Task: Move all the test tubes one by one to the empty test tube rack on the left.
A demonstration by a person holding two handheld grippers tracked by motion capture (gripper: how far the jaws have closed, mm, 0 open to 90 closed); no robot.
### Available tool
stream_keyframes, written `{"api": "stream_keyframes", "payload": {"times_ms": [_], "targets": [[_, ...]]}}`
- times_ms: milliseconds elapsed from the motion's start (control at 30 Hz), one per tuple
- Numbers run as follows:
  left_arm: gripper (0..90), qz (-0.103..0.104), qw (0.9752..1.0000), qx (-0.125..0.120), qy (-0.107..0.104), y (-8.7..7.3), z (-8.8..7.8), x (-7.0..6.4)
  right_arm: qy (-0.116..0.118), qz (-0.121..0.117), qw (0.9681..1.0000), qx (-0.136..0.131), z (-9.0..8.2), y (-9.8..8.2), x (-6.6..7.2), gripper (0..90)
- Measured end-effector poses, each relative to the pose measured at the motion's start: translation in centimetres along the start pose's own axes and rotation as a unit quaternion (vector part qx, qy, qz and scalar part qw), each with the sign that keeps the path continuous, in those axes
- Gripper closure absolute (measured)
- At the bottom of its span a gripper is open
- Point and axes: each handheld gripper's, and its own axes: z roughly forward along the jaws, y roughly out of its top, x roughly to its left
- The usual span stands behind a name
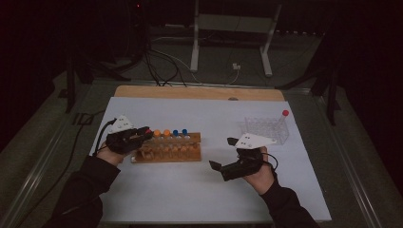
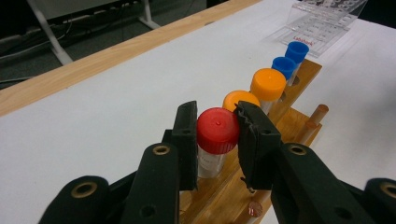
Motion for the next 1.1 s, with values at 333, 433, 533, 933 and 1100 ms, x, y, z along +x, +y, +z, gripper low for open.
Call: {"api": "stream_keyframes", "payload": {"times_ms": [333, 433, 533, 933, 1100], "targets": [[66.6, -0.002, 0.9999, -0.003, -0.015, 0.1, -0.3, 0.0, 0.000, 0.000, 1.0000, -0.004, -0.3, 0.2, 0.0, 0.0], [54.7, -0.001, 0.9997, -0.012, -0.020, 0.3, -0.9, -0.2, -0.003, 0.001, 1.0000, -0.008, -0.5, 0.4, -0.2, 0.0], [36.8, -0.007, 0.9995, -0.025, -0.020, 0.7, -1.8, -0.3, -0.011, -0.001, 0.9998, -0.017, -1.1, 0.7, -0.5, 0.0], [2.7, -0.005, 0.9966, -0.061, -0.055, 0.4, -4.7, -2.0, -0.063, -0.016, 0.9930, -0.098, -5.7, 2.9, -4.3, 0.0], [2.0, -0.002, 0.9956, -0.070, -0.062, -0.4, -5.3, -2.7, -0.106, -0.024, 0.9869, -0.119, -7.7, 3.1, -6.5, 0.0]]}}
